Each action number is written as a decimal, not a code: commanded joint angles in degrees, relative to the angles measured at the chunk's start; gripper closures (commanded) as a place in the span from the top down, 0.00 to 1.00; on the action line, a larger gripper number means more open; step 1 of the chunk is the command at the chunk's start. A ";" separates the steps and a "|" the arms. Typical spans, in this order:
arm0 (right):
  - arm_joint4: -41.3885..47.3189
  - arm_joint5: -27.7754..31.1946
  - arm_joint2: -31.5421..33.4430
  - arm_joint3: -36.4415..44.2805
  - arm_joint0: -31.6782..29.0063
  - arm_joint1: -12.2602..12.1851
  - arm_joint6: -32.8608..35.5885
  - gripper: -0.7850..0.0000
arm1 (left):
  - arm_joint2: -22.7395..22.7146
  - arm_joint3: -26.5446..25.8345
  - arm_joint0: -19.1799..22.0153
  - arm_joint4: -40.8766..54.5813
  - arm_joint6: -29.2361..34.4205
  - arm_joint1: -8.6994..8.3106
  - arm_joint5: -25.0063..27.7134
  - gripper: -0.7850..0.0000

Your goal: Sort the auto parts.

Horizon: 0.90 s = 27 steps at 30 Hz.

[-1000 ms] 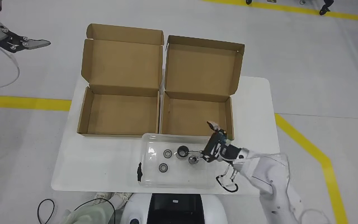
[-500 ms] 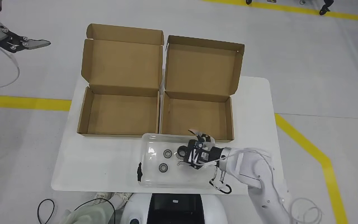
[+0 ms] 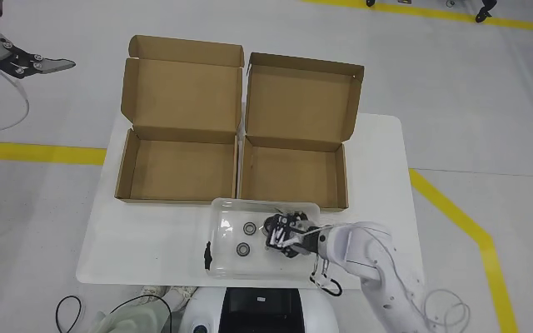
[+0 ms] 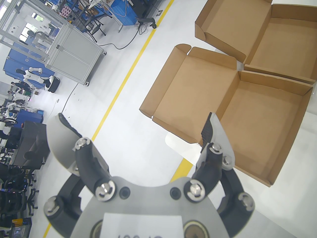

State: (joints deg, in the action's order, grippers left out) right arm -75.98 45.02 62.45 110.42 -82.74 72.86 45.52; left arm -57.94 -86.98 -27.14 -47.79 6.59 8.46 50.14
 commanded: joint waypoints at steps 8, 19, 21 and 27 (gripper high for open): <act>3.19 -3.25 -1.69 -3.27 2.48 -0.14 2.59 0.81 | 0.00 0.00 0.00 0.00 0.00 0.00 0.00 1.00; 2.74 -5.00 -4.58 -7.99 5.54 -0.21 0.80 0.71 | 0.00 0.00 0.00 0.00 0.00 0.00 0.00 1.00; 2.92 -5.30 -5.13 -8.74 6.01 -0.21 0.90 0.71 | 0.00 0.00 0.00 0.00 0.00 0.00 0.00 1.00; 3.55 -5.98 -6.63 -10.50 7.37 -0.21 1.08 0.71 | 0.00 0.00 0.00 0.00 0.00 0.00 0.00 1.00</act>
State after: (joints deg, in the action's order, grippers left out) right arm -72.54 39.13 56.00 100.19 -75.54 72.66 46.67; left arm -57.94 -86.98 -27.14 -47.79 6.59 8.46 50.14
